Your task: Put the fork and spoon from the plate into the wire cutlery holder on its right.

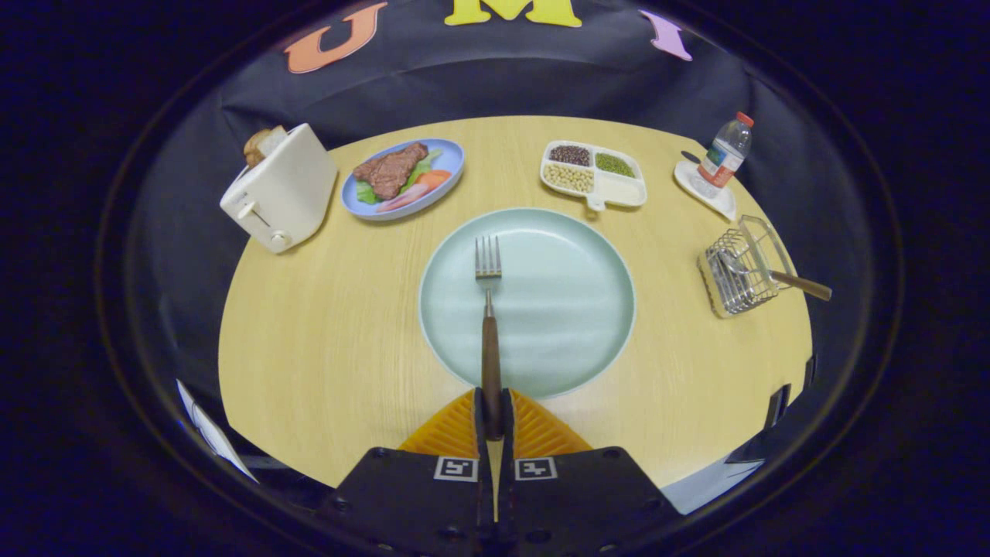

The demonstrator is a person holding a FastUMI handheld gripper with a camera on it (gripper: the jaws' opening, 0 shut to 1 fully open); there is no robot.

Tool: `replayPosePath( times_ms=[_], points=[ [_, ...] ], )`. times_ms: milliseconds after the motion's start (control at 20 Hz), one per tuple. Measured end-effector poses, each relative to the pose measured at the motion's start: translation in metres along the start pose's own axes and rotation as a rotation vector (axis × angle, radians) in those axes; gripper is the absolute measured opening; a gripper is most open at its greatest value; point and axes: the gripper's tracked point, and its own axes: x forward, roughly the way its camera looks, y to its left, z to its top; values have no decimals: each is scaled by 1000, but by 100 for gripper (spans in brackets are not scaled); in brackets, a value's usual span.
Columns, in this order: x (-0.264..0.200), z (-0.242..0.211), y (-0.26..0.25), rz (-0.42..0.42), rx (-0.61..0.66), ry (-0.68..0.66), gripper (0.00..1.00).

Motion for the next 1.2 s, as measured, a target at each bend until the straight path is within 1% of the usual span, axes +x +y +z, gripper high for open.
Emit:
replayPosePath(
  times_ms=[300,350,450,800,950,1200],
  points=[
    [-30,13,-25,27,-37,-62,3],
    [-33,11,-29,34,-45,-64,1],
    [-38,14,-39,35,-53,-77,1],
    [-57,15,-76,43,-27,-100,1],
    [-65,14,-104,42,-6,-97,1],
    [-79,22,-168,4,13,-125,0]
  ],
)
